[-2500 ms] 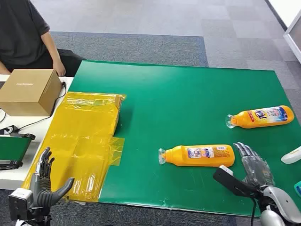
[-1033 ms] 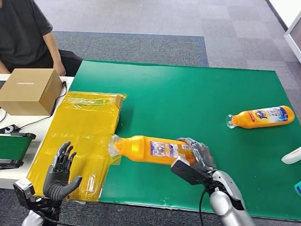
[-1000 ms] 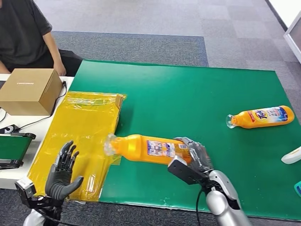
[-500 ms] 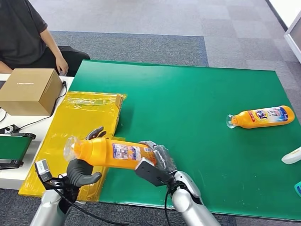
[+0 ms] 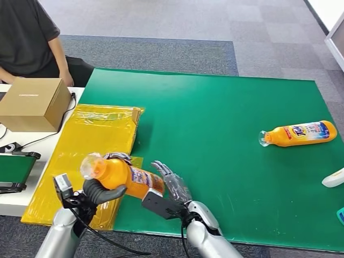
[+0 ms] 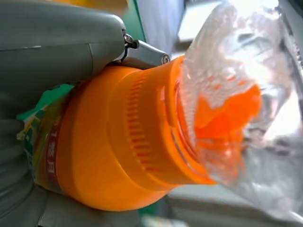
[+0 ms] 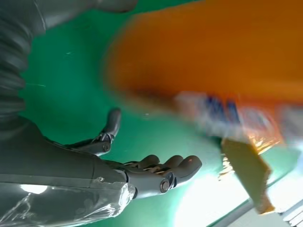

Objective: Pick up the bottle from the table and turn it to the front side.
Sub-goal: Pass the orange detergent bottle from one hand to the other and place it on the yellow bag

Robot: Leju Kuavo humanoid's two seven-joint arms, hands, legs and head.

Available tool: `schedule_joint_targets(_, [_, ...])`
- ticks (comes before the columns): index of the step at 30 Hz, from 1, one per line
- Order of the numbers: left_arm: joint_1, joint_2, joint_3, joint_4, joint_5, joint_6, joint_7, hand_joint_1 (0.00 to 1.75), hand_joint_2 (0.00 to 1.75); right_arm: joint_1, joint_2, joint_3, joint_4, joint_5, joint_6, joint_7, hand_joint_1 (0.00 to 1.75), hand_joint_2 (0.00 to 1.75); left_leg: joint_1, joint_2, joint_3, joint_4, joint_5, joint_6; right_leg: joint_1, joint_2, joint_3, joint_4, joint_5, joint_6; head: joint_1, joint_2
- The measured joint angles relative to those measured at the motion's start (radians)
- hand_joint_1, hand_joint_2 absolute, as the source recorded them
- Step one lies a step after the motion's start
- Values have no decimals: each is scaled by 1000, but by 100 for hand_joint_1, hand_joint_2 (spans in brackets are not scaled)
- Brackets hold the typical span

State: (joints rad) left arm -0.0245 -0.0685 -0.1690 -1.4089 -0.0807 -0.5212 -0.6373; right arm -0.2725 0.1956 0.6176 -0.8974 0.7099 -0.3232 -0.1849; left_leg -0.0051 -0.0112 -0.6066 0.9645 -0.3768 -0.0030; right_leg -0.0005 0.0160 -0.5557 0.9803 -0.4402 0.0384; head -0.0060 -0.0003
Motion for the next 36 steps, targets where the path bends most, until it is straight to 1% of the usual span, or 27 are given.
schedule_joint_targets(2, [20,8,0,-42,-132,161,8,175,175,20,-8,-15,-17,11,-15,22,0,175,0,0,0,0,0,0,0,0,0,0,0,0,0,0])
schedule_joint_targets(4, [40,20,0,-92,-242,293,16,175,175,46,-18,-39,-47,22,-23,39,0,175,0,0,0,0,0,0,0,0,-1,0,0,0,0,0])
schedule_joint_targets(7, [64,42,0,-162,-379,432,39,175,175,81,-32,-77,-96,40,-30,55,0,175,0,0,-1,0,0,0,0,0,-1,0,0,0,0,0])
schedule_joint_targets(9, [83,63,0,-201,-485,510,75,175,175,108,-41,-105,-134,53,-29,63,0,175,0,0,-1,0,0,0,0,0,-1,0,0,0,0,0])
schedule_joint_targets(12, [106,116,-3,-237,-706,606,178,175,175,154,-52,-156,-198,78,-10,70,0,175,0,0,-1,0,0,0,0,0,-1,0,-1,-1,0,0])
schedule_joint_targets(13, [110,137,-4,-240,-774,621,218,175,175,167,-54,-173,-218,86,-2,72,0,175,0,0,-1,0,0,0,0,0,-1,0,-1,-1,0,0])
schedule_joint_targets(15, [112,175,-11,-237,-873,621,290,175,175,189,-57,-200,-251,96,13,74,0,175,0,0,-1,0,-1,-1,0,0,-1,0,-1,-1,0,0])
schedule_joint_targets(16, [108,194,-17,-227,-910,611,323,143,175,196,-58,-212,-263,99,19,75,0,175,0,0,0,0,-1,-1,0,0,-1,0,-1,-1,0,0])
schedule_joint_targets(19, [70,245,-55,-145,-1024,592,412,12,175,202,-58,-232,-274,105,39,73,0,175,0,0,0,0,0,-1,0,0,-1,0,-1,-2,0,0])
schedule_joint_targets(20, [54,257,-71,-106,-1060,600,434,0,175,202,-58,-234,-274,106,43,71,0,175,0,0,1,0,0,-1,0,0,0,0,-1,-2,0,0])
schedule_joint_targets(21, [39,266,-86,-64,-1090,617,449,0,175,201,-58,-236,-274,107,45,69,0,175,0,0,1,0,0,-1,0,0,0,0,0,-3,0,0])
schedule_joint_targets(23, [19,275,-112,13,-1127,672,459,0,87,202,-58,-238,-272,107,49,66,0,175,0,1,1,0,0,-1,0,1,-1,0,1,-3,0,0])
schedule_joint_targets(25, [8,277,-128,63,-1133,736,442,0,0,203,-58,-240,-271,106,52,64,0,175,0,1,1,0,0,-1,0,1,-1,0,1,-3,0,0])
schedule_joint_targets(27, [7,276,-134,83,-1100,791,401,0,0,206,-59,-240,-272,105,53,63,0,175,0,1,1,0,0,-1,0,0,-1,0,1,-3,0,0])
schedule_joint_targets(29, [18,268,-127,82,-1012,837,328,0,0,214,-60,-243,-278,101,53,63,0,175,0,0,0,0,0,-1,0,0,-1,0,0,-3,0,0])
schedule_joint_targets(31, [41,250,-106,51,-877,877,227,0,0,227,-63,-246,-288,96,52,61,0,175,0,0,0,0,0,-1,0,1,-1,0,0,-3,0,0])
schedule_joint_targets(33, [72,222,-71,-3,-705,901,117,0,0,238,-66,-249,-295,90,45,58,0,175,0,0,-1,0,-1,-1,0,1,-2,0,0,-3,0,0])
schedule_joint_targets(35, [100,189,-25,-64,-521,892,21,0,0,245,-69,-251,-300,83,33,55,0,175,0,0,-1,0,-1,-1,0,1,-2,0,0,-3,0,0])
schedule_joint_targets(36, [113,172,0,-95,-440,874,-12,0,0,249,-70,-251,-302,80,27,55,0,175,0,0,-1,0,-1,-1,0,1,-2,0,0,-3,0,0])
